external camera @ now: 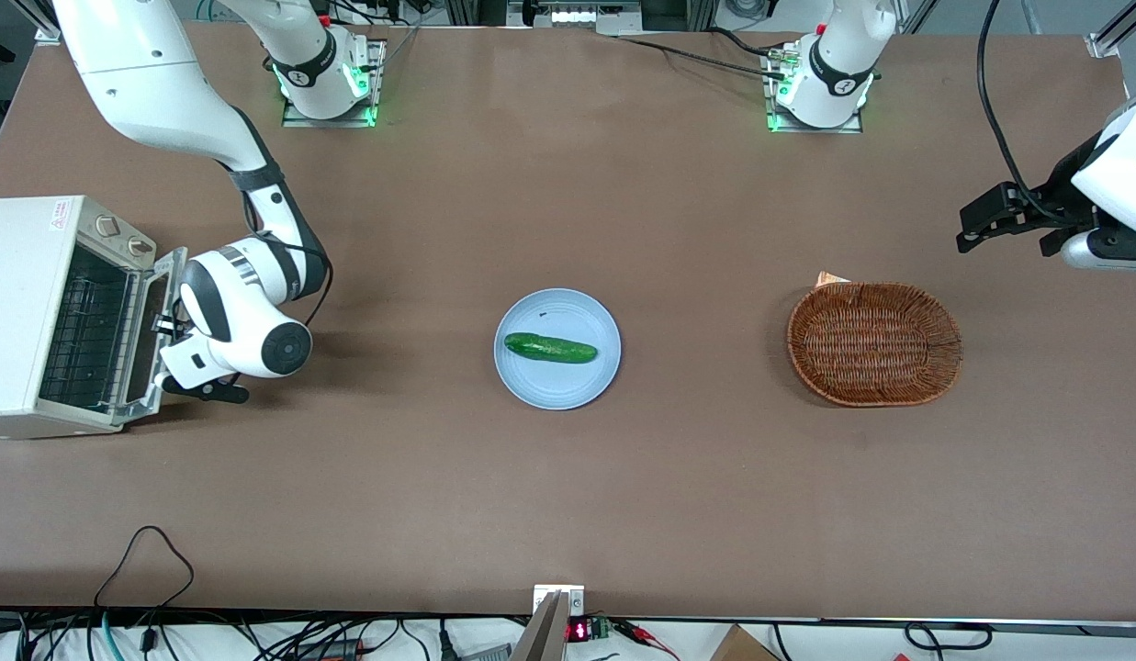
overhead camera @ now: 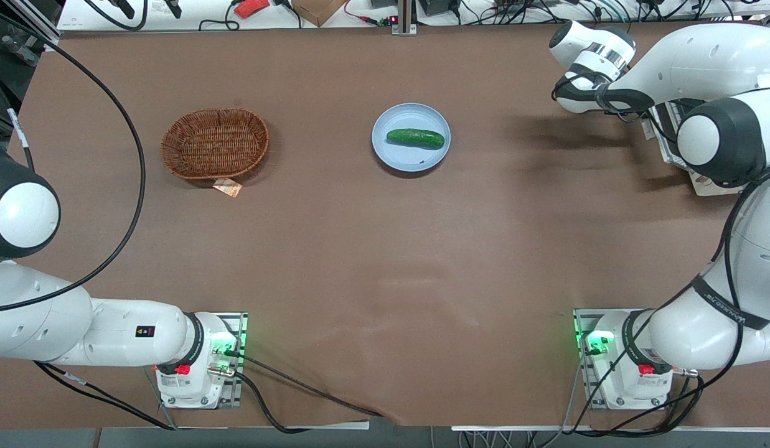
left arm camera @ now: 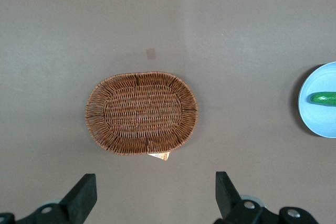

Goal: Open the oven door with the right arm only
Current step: 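Pull the door handle outward and down with the right gripper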

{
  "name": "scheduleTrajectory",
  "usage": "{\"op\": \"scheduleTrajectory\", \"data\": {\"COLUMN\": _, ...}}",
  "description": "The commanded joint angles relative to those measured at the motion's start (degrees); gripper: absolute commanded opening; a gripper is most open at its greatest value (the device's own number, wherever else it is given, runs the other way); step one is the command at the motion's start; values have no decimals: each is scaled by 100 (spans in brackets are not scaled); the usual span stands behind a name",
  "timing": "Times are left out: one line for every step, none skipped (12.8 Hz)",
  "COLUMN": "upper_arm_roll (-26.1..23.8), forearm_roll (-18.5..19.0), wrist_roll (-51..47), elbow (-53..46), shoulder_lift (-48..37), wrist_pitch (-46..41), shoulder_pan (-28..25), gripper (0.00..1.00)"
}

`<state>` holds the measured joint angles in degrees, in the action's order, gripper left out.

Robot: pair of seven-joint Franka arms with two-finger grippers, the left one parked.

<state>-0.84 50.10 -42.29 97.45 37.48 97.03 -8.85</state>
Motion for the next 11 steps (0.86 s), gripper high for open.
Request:
{"op": "scheduleTrajectory", "data": {"upper_arm_roll": 58, "forearm_roll": -9, "wrist_roll": -78, "elbow": -113, "shoulder_lift": 172, "wrist_pitch": 88, "shoulder_pan": 67, "gripper": 2}}
{"op": "scheduleTrajectory", "data": {"upper_arm_roll": 58, "forearm_roll": -18, "wrist_roll": -69, "elbow": -113, "shoulder_lift": 198, "wrist_pitch": 106, "shoulder_pan": 67, "gripper": 2}}
{"op": "scheduleTrajectory", "data": {"upper_arm_roll": 58, "forearm_roll": -18, "wrist_roll": -52, "elbow": -113, "shoulder_lift": 242, "wrist_pitch": 167, "shoulder_pan": 67, "gripper": 2}}
{"op": "scheduleTrajectory", "data": {"upper_arm_roll": 58, "forearm_roll": -18, "wrist_roll": -43, "elbow": -113, "shoulder_lift": 286, "wrist_pitch": 211, "shoulder_pan": 76, "gripper": 2}}
{"op": "scheduleTrajectory", "data": {"upper_arm_roll": 58, "forearm_roll": -18, "wrist_roll": -34, "elbow": -113, "shoulder_lift": 339, "wrist_pitch": 264, "shoulder_pan": 85, "gripper": 1}}
{"op": "scheduleTrajectory", "data": {"upper_arm_roll": 58, "forearm_roll": -9, "wrist_roll": -25, "elbow": -113, "shoulder_lift": 417, "wrist_pitch": 325, "shoulder_pan": 94, "gripper": 1}}
{"op": "scheduleTrajectory", "data": {"upper_arm_roll": 58, "forearm_roll": -9, "wrist_roll": -16, "elbow": -113, "shoulder_lift": 470, "wrist_pitch": 343, "shoulder_pan": 102, "gripper": 1}}
{"op": "scheduleTrajectory", "data": {"upper_arm_roll": 58, "forearm_roll": -18, "wrist_roll": 1, "elbow": -113, "shoulder_lift": 497, "wrist_pitch": 378, "shoulder_pan": 111, "gripper": 1}}
{"op": "scheduleTrajectory", "data": {"upper_arm_roll": 58, "forearm_roll": -27, "wrist_roll": 1, "elbow": -113, "shoulder_lift": 515, "wrist_pitch": 431, "shoulder_pan": 111, "gripper": 1}}
{"op": "scheduleTrajectory", "data": {"upper_arm_roll": 58, "forearm_roll": -27, "wrist_roll": 10, "elbow": -113, "shoulder_lift": 576, "wrist_pitch": 457, "shoulder_pan": 120, "gripper": 1}}
{"op": "scheduleTrajectory", "data": {"upper_arm_roll": 58, "forearm_roll": -27, "wrist_roll": 10, "elbow": -113, "shoulder_lift": 620, "wrist_pitch": 475, "shoulder_pan": 120, "gripper": 1}}
